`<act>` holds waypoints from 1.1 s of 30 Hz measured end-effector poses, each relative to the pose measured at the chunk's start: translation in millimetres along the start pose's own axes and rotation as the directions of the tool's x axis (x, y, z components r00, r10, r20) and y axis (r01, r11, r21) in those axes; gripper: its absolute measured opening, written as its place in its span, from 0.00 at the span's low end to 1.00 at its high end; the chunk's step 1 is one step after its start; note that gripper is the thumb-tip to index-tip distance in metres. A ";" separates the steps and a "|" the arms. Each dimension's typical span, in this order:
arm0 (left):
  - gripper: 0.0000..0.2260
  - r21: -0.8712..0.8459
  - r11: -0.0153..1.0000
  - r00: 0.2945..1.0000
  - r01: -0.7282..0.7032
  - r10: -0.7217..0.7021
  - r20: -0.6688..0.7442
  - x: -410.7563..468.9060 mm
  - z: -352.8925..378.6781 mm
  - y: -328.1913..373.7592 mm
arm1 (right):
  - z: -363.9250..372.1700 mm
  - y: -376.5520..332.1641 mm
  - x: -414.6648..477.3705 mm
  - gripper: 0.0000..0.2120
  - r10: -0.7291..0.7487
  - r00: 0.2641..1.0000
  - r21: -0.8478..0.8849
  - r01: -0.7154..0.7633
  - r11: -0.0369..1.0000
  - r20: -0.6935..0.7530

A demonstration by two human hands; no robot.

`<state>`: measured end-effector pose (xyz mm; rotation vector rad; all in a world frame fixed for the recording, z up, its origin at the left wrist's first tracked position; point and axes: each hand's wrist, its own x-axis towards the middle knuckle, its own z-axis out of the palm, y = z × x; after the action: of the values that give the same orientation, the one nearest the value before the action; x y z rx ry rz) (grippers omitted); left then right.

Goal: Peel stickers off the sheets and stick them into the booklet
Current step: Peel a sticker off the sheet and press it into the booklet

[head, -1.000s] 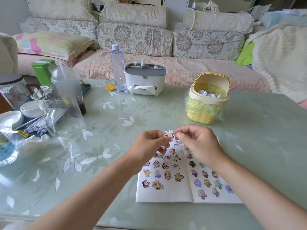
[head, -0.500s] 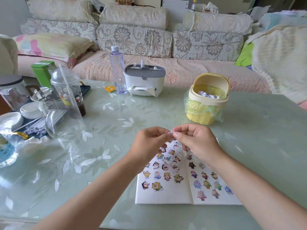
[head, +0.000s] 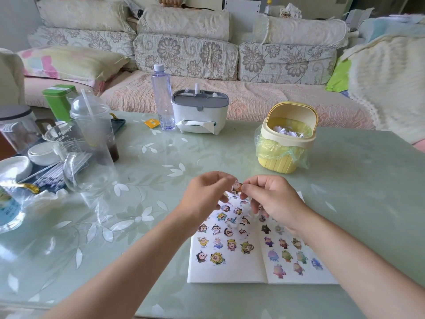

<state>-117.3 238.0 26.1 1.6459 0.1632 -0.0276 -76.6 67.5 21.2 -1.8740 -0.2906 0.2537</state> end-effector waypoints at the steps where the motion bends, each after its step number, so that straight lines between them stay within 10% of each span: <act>1: 0.05 0.051 0.998 0.999 -0.034 0.034 -0.011 0.0 -0.5 -0.8 | 0.3 0.7 0.1 0.08 -0.003 1.000 -0.011 0.003 1.000 0.005; 8: 0.04 -0.025 0.999 0.999 -0.020 0.020 -0.027 0.4 -0.2 -3.1 | 4.7 1.9 -2.0 0.05 -0.032 0.999 0.048 0.032 0.998 -0.011; 14: 0.07 0.297 0.949 0.994 -0.108 0.109 0.015 3.1 0.5 -9.1 | 5.7 3.6 -1.2 0.06 -0.055 0.994 -0.018 0.053 0.998 -0.099; 20: 0.06 0.094 0.995 1.000 -0.030 0.030 0.006 0.2 2.3 -5.2 | 6.0 1.9 -3.7 0.06 -0.073 0.989 -0.034 0.070 0.997 -0.128; 33: 0.07 0.265 0.962 0.992 -0.064 0.090 -0.089 -3.6 6.2 -0.3 | 6.2 -1.2 -10.4 0.04 -0.327 0.917 -0.422 0.209 0.882 -0.229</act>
<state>-120.4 231.5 25.7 1.9177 0.1777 0.0969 -88.5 70.0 20.7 -2.2000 -0.4176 -0.2999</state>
